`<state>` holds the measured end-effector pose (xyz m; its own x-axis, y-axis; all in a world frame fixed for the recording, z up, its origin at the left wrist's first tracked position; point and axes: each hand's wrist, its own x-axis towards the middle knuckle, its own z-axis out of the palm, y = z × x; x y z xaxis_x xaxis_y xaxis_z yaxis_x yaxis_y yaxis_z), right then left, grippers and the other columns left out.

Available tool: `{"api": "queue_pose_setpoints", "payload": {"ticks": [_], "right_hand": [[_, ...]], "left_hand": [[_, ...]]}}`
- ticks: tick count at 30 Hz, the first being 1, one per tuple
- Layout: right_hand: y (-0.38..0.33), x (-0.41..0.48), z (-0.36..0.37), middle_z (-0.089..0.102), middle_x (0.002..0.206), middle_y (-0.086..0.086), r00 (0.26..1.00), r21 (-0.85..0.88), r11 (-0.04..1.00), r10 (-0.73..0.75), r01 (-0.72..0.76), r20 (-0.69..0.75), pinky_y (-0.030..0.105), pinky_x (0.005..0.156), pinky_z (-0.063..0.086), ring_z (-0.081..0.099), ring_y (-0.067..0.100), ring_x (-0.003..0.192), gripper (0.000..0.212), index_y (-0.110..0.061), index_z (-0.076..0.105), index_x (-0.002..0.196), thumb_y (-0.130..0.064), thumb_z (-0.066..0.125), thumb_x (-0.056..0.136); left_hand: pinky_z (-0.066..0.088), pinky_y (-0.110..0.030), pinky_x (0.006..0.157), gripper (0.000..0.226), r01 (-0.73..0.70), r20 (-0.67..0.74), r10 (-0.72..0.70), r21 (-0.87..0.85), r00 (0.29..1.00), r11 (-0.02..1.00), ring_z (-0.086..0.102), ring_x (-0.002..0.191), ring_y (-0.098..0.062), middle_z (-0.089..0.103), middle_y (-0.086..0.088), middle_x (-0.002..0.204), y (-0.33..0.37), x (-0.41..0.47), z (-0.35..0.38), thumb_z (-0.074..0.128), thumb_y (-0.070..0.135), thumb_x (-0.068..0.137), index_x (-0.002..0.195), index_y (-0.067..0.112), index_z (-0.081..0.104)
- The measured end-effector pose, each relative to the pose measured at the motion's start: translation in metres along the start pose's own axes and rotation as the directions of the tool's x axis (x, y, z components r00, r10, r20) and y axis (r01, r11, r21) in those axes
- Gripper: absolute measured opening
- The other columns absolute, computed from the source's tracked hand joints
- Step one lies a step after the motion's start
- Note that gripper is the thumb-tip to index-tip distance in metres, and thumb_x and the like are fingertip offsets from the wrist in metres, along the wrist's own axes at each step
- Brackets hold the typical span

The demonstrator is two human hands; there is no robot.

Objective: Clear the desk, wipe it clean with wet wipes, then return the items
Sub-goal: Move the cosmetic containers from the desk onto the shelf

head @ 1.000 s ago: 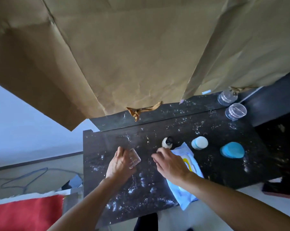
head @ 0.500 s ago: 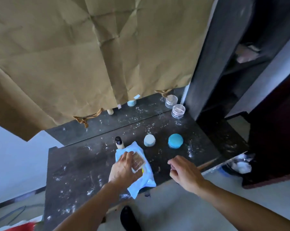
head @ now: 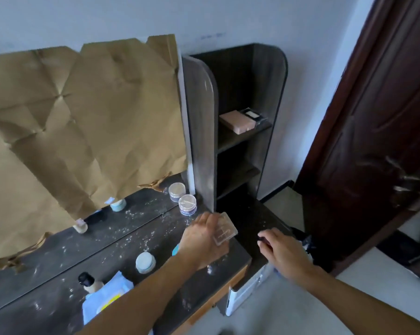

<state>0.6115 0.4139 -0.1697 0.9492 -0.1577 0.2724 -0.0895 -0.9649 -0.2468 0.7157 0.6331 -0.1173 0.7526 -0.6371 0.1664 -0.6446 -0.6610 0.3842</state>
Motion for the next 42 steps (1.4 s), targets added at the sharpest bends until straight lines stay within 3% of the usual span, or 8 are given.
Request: {"api": "queue_pose_setpoints", "payload": {"ticks": [7,15,22,26,32,37,39,42], "right_hand": [[0.057,0.076,-0.028,0.066,0.075,-0.004,0.999,-0.03,0.999,0.036,-0.037,-0.04,0.02,0.049,0.04,0.063,0.015,0.056,0.022,-0.019,0.065,0.1,-0.031,0.068,0.083],[0.092,0.143,-0.024,0.051,0.077,-0.014,0.999,0.088,0.995,0.052,-0.051,-0.011,0.021,0.054,0.041,0.056,0.008,0.063,0.031,-0.018,0.061,0.112,-0.035,0.064,0.086],[0.116,0.203,-0.014,0.065,0.075,-0.01,0.995,0.143,0.986,-0.079,0.086,-0.059,0.023,0.05,0.05,0.064,0.009,0.061,0.032,-0.019,0.065,0.103,-0.036,0.073,0.077],[0.133,0.24,-0.012,0.067,0.077,-0.01,0.977,0.172,0.964,-0.188,0.202,-0.099,0.023,0.053,0.05,0.065,0.011,0.063,0.032,-0.02,0.066,0.1,-0.034,0.078,0.073],[0.161,0.293,-0.015,0.064,0.079,-0.01,0.934,0.266,0.895,-0.35,0.357,-0.073,0.018,0.053,0.043,0.063,0.009,0.061,0.03,-0.02,0.064,0.102,-0.036,0.073,0.078],[0.168,0.31,-0.029,0.054,0.104,-0.011,0.869,0.404,0.786,-0.492,0.467,-0.048,0.01,0.064,0.046,0.056,-0.004,0.074,0.035,-0.021,0.061,0.115,-0.04,0.063,0.086],[0.162,0.315,-0.038,0.054,0.104,-0.01,0.84,0.468,0.721,-0.535,0.511,-0.093,0.001,0.066,0.039,0.049,-0.012,0.072,0.04,-0.019,0.06,0.12,-0.04,0.063,0.086],[0.145,0.33,-0.052,0.059,0.103,-0.006,0.801,0.55,0.611,-0.562,0.569,-0.204,0.014,0.074,0.047,0.054,-0.003,0.086,0.046,-0.013,0.06,0.121,-0.036,0.068,0.083]], "left_hand": [[0.049,-0.027,0.083,0.067,-0.086,-0.181,0.078,-0.039,0.98,0.996,0.05,0.101,-0.016,0.047,0.001,0.114,0.022,0.123,-0.017,0.07,0.045,0.07,0.127,0.014,0.052],[0.044,-0.032,0.096,0.057,-0.047,-0.228,0.039,-0.03,0.973,0.998,0.045,0.112,-0.02,0.044,-0.004,0.125,0.033,0.215,-0.039,0.061,0.036,0.085,0.135,0.017,0.039],[0.04,-0.039,0.099,0.041,0.232,-0.224,-0.211,0.074,0.951,0.97,0.042,0.118,-0.034,0.041,-0.019,0.129,0.042,0.267,-0.027,0.047,0.02,0.095,0.132,0.004,0.037],[0.035,-0.039,0.103,0.053,0.457,-0.193,-0.431,0.112,0.881,0.883,0.033,0.127,-0.036,0.032,-0.02,0.136,0.041,0.287,-0.025,0.048,0.007,0.089,0.138,0.003,0.028],[0.03,-0.04,0.105,0.058,0.637,-0.19,-0.609,0.179,0.77,0.75,0.03,0.126,-0.032,0.034,-0.013,0.137,0.036,0.313,-0.028,0.059,0.011,0.083,0.136,0.011,0.037],[0.031,-0.036,0.11,0.061,0.688,-0.213,-0.663,0.066,0.717,0.723,0.031,0.128,-0.029,0.033,-0.009,0.14,0.029,0.324,-0.03,0.052,-0.001,0.084,0.141,0.016,0.039],[0.035,-0.035,0.107,0.058,0.669,-0.283,-0.632,0.045,0.721,0.742,0.034,0.126,-0.029,0.035,-0.009,0.139,0.038,0.319,-0.03,0.052,-0.002,0.083,0.138,0.016,0.043],[0.049,-0.038,0.089,0.038,0.528,-0.449,-0.456,0.044,0.768,0.848,0.051,0.109,-0.03,0.052,-0.009,0.122,0.061,0.29,-0.021,0.054,0.001,0.082,0.119,0.01,0.058]]}}
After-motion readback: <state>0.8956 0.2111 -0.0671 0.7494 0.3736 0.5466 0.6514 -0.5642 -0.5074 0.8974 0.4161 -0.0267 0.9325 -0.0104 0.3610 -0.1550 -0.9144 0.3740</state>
